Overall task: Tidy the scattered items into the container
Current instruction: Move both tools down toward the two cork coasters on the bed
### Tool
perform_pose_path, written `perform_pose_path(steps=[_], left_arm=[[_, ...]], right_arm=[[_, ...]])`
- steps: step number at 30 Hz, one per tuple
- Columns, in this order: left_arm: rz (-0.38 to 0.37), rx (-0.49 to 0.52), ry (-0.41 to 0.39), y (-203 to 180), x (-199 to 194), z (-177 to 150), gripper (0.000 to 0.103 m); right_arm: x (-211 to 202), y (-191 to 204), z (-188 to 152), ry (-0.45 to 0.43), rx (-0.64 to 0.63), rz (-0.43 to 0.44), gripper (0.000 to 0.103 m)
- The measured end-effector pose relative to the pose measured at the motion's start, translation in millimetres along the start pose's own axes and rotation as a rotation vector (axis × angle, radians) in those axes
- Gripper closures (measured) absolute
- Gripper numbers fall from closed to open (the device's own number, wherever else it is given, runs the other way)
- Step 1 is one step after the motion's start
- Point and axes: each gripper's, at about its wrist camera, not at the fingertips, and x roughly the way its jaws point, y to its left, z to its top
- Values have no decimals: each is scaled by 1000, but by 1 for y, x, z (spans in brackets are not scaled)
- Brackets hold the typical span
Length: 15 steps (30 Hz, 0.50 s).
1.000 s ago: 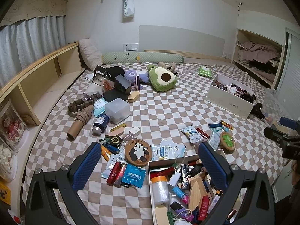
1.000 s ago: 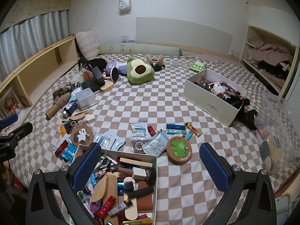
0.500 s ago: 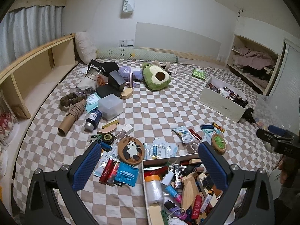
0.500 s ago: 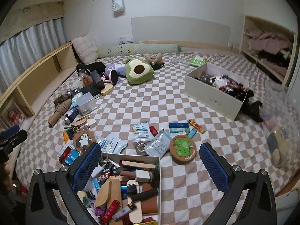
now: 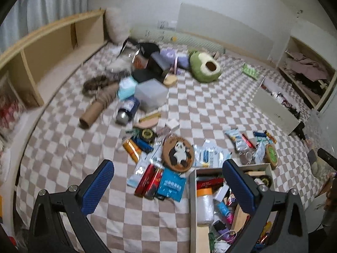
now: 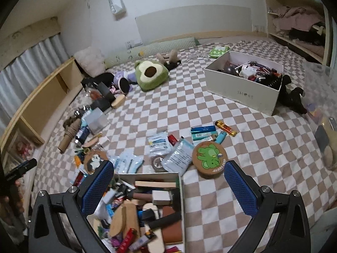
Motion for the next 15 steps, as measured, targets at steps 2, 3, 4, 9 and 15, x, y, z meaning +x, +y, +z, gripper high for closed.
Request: perform_pose_path(steps=[2, 3, 4, 9, 15], left_arm=[[-1, -20, 53, 4, 12, -3, 0], [-4, -30, 74, 5, 18, -4, 0], [-6, -42, 101, 6, 25, -6, 0], [48, -48, 189, 13, 58, -12, 0], [121, 91, 178, 1, 94, -8, 0]], right_arm=[[8, -2, 0, 19, -30, -27, 0], [11, -5, -1, 27, -40, -41, 0], [15, -6, -2, 39, -50, -51, 0], [25, -6, -7, 83, -82, -65, 0], [35, -3, -10, 114, -121, -73, 0]])
